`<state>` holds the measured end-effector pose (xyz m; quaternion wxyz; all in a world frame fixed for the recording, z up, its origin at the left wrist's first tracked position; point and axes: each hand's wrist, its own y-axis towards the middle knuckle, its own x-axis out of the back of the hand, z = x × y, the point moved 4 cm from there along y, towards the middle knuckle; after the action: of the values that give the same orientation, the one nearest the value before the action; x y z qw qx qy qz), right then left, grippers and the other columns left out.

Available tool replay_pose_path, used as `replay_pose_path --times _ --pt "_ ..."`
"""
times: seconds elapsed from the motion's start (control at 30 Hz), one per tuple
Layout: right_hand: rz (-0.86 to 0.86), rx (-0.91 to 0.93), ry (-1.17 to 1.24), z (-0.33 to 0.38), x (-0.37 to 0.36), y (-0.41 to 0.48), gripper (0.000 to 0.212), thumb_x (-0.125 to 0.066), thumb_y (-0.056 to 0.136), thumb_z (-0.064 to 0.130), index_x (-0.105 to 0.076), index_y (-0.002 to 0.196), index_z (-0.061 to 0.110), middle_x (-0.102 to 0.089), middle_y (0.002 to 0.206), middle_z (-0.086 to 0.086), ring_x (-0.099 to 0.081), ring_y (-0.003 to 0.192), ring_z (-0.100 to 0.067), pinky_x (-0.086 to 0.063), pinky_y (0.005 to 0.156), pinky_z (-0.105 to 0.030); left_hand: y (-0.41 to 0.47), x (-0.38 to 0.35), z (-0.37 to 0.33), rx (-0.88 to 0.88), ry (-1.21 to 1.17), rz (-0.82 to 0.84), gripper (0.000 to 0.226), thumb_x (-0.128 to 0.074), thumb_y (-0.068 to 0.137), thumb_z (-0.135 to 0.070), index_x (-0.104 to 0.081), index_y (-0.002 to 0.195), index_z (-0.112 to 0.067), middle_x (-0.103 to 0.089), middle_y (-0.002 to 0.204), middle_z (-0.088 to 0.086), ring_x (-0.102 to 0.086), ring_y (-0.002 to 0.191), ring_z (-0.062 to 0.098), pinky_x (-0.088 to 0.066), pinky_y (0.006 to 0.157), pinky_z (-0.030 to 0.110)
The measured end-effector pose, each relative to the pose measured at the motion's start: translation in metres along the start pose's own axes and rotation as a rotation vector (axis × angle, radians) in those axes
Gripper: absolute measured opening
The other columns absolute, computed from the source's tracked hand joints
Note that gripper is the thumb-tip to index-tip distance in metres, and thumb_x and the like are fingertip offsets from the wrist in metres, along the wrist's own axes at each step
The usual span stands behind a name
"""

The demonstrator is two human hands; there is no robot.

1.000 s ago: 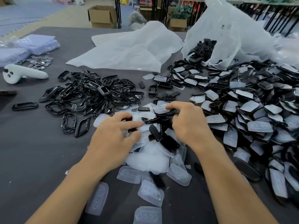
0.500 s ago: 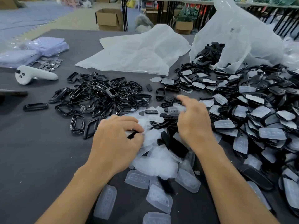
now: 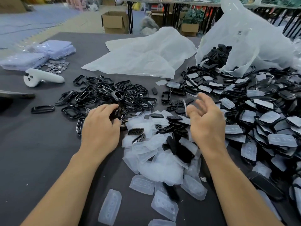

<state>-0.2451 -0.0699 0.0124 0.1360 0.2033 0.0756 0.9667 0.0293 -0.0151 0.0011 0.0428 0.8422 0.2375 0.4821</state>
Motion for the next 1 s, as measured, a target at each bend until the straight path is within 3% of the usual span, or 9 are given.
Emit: replay_pose_path --times 0.1,0.17,0.3,0.47,0.53,0.67,0.8,0.87,1.0 --pt "0.099 0.119 -0.23 0.005 -0.006 -0.004 0.042 -0.062 0.098 0.015 -0.063 0.134 0.036 -0.069 0.113 0.006 -0.055 0.075 -0.01 -0.056 0.082 -0.033 0.004 -0.004 0.009 0.039 0.011 0.043 0.03 -0.064 0.096 -0.022 -0.072 0.126 -0.024 -0.065 0.136 -0.005 -0.054 0.126 0.025 -0.04 0.106 0.041" --pt "0.193 0.176 -0.336 0.006 -0.016 -0.008 0.042 -0.057 0.095 0.009 -0.069 0.127 0.033 -0.071 0.119 0.001 -0.056 0.074 -0.014 -0.054 0.082 -0.033 0.004 -0.004 0.01 0.048 -0.012 0.002 0.017 -0.07 0.092 -0.023 -0.078 0.106 -0.027 -0.07 0.124 -0.009 -0.058 0.117 0.023 -0.042 0.098 0.037" --pt "0.391 0.238 -0.587 0.006 -0.035 -0.014 0.042 -0.054 0.098 0.017 -0.062 0.138 0.026 -0.055 0.148 0.0 -0.045 0.134 -0.022 -0.03 0.112 -0.035 0.004 0.002 0.009 0.109 -0.114 -0.104 0.007 -0.08 0.082 -0.025 -0.081 0.087 -0.031 -0.069 0.102 -0.023 -0.061 0.101 0.005 -0.039 0.084 0.025" --pt "0.251 0.222 -0.426 0.007 -0.025 -0.011 0.015 -0.066 0.092 0.021 -0.073 0.1 0.032 -0.072 0.091 0.008 -0.064 0.091 -0.017 -0.051 0.082 -0.033 -0.006 0.018 0.001 0.215 -0.356 -0.231 0.009 -0.081 0.081 -0.038 -0.076 0.076 -0.043 -0.073 0.081 -0.03 -0.068 0.082 0.001 -0.052 0.078 0.025" --pt "0.213 0.234 -0.282 0.014 -0.021 -0.014 0.01 -0.072 0.091 0.025 -0.075 0.094 0.034 -0.07 0.077 0.018 -0.063 0.078 -0.003 -0.047 0.067 -0.015 -0.014 0.021 -0.009 0.209 -0.414 -0.251 0.017 -0.079 0.083 -0.041 -0.07 0.07 -0.048 -0.069 0.074 -0.035 -0.068 0.072 -0.002 -0.054 0.074 0.025" --pt "0.269 0.194 -0.148 0.021 -0.019 -0.018 0.018 -0.071 0.095 0.035 -0.069 0.077 0.032 -0.064 0.079 0.014 -0.057 0.074 0.001 -0.039 0.06 -0.012 -0.026 0.018 -0.021 0.175 -0.527 -0.208 0.02 -0.08 0.085 -0.035 -0.072 0.069 -0.042 -0.07 0.067 -0.029 -0.065 0.066 -0.008 -0.044 0.062 0.004" --pt "0.427 0.168 -0.123 0.023 -0.022 -0.028 0.025 -0.057 0.103 0.035 -0.067 0.085 0.02 -0.063 0.065 0.008 -0.052 0.063 -0.011 -0.041 0.06 -0.031 -0.032 0.01 -0.026 0.186 -0.699 -0.083 0.005 -0.074 0.084 -0.042 -0.076 0.08 -0.045 -0.074 0.067 -0.005 -0.06 0.056 0.005 -0.05 0.054 0.02" --pt "0.463 0.168 -0.105 0.024 -0.023 -0.032 0.023 -0.052 0.106 0.035 -0.07 0.098 0.021 -0.071 0.078 0.005 -0.058 0.074 -0.015 -0.048 0.071 -0.033 -0.032 0.006 -0.028 0.23 -0.779 -0.026 0.009 -0.074 0.088 -0.038 -0.078 0.079 -0.038 -0.071 0.063 -0.002 -0.06 0.049 0.01 -0.044 0.045 0.022" --pt "0.352 0.128 0.01 0.027 -0.02 -0.031 0.017 -0.064 0.099 0.036 -0.079 0.108 0.035 -0.075 0.092 0.019 -0.066 0.088 -0.002 -0.048 0.074 -0.013 -0.032 0.002 -0.028 0.338 -0.891 0.029 0.018 -0.076 0.092 -0.025 -0.079 0.076 -0.032 -0.071 0.064 -0.005 -0.054 0.037 0.014 -0.036 0.036 0.019"
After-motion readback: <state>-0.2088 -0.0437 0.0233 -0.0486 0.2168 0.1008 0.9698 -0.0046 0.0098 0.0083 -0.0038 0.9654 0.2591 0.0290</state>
